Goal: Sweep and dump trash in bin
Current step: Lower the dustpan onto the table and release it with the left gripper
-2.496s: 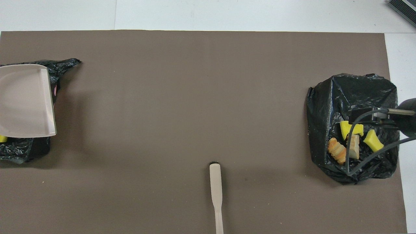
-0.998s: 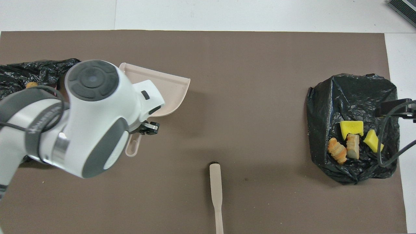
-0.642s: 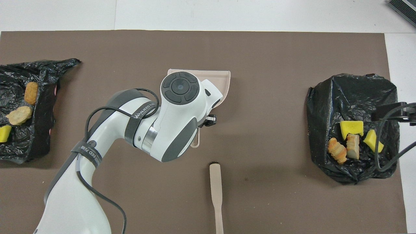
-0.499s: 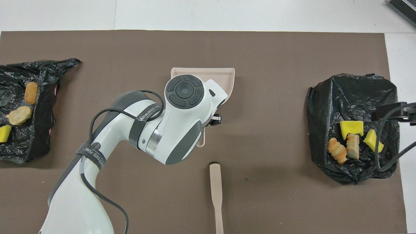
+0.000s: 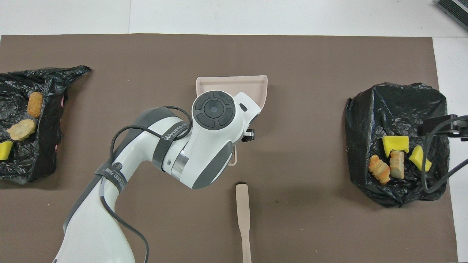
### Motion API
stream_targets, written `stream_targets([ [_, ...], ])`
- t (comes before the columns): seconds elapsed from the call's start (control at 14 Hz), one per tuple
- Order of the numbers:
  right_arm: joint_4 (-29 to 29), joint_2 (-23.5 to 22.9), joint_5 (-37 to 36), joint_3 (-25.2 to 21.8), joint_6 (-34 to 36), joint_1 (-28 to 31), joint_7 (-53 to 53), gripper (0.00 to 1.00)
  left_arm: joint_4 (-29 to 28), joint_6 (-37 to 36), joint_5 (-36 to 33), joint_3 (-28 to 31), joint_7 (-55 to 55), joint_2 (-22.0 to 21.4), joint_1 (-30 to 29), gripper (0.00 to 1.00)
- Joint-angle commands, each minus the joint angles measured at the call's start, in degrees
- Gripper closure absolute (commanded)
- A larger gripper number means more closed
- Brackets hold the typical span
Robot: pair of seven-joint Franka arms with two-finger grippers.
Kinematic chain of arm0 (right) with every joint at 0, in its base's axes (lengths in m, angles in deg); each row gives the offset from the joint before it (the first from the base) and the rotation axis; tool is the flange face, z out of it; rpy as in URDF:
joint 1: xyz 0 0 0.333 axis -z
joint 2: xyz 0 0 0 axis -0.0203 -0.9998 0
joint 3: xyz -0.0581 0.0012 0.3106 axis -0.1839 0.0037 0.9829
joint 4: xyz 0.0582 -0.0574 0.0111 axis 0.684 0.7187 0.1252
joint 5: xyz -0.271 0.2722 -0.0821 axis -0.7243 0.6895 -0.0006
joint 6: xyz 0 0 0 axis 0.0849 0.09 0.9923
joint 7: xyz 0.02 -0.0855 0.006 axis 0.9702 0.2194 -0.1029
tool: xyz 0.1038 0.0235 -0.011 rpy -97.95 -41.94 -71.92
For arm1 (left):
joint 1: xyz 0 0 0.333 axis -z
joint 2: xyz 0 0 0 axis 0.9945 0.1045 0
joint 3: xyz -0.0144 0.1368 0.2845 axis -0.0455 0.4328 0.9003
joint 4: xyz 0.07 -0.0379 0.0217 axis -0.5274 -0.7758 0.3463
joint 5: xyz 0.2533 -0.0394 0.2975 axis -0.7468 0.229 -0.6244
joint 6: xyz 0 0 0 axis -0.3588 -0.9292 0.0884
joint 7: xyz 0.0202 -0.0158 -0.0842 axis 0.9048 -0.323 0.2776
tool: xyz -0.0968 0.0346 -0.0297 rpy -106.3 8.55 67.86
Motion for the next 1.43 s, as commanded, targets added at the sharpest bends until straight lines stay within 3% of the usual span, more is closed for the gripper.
stream_targets([
  [0.0, -0.81, -0.29, -0.47, 0.08, 0.81, 0.19, -1.74, 0.0, -0.63, 3.25, 0.09, 1.21, 2.38, 3.12, 3.9, 1.0],
  [0.14, -0.81, -0.29, -0.47, 0.08, 0.81, 0.28, -1.74, 0.0, -0.63, 2.91, -0.09, 1.21, 2.04, 3.31, 3.83, 1.0],
  [0.21, -0.81, -0.21, -0.47, 0.08, 0.81, 0.19, -1.74, 0.0, -0.8, 3.35, 0.43, 1.12, 2.39, 3.31, 3.48, 0.16],
  [0.29, -0.81, -0.2, -0.47, 0.16, 0.81, 0.11, -1.74, 0.0, -0.72, 2.91, 0.87, 1.12, 2.65, 3.13, 3.04, 0.0],
  [0.5, -0.81, -0.2, -0.47, 0.08, 0.81, 0.11, -1.65, 0.0, -0.81, 1.07, 0.79, 1.73, 2.48, 0.86, 2.08, 0.0],
  [0.78, -0.81, -0.21, -0.47, 0.16, 0.81, 0.11, -1.65, 0.0, -0.19, -3.42, 0.0, 1.74, -0.41, -3.19, -5.3, 0.0],
  [1.07, -0.81, -0.2, -0.47, 0.16, 0.81, 0.11, -1.65, 0.0, 0.33, -6.39, 0.0, 1.74, -11.65, -6.0, -14.26, 0.0],
  [1.35, -0.81, -0.12, -0.47, 0.08, 2.39, 0.11, -1.65, 0.0, 1.39, -14.12, -0.09, 1.74, -28.5, -9.25, -24.1, 0.0],
])
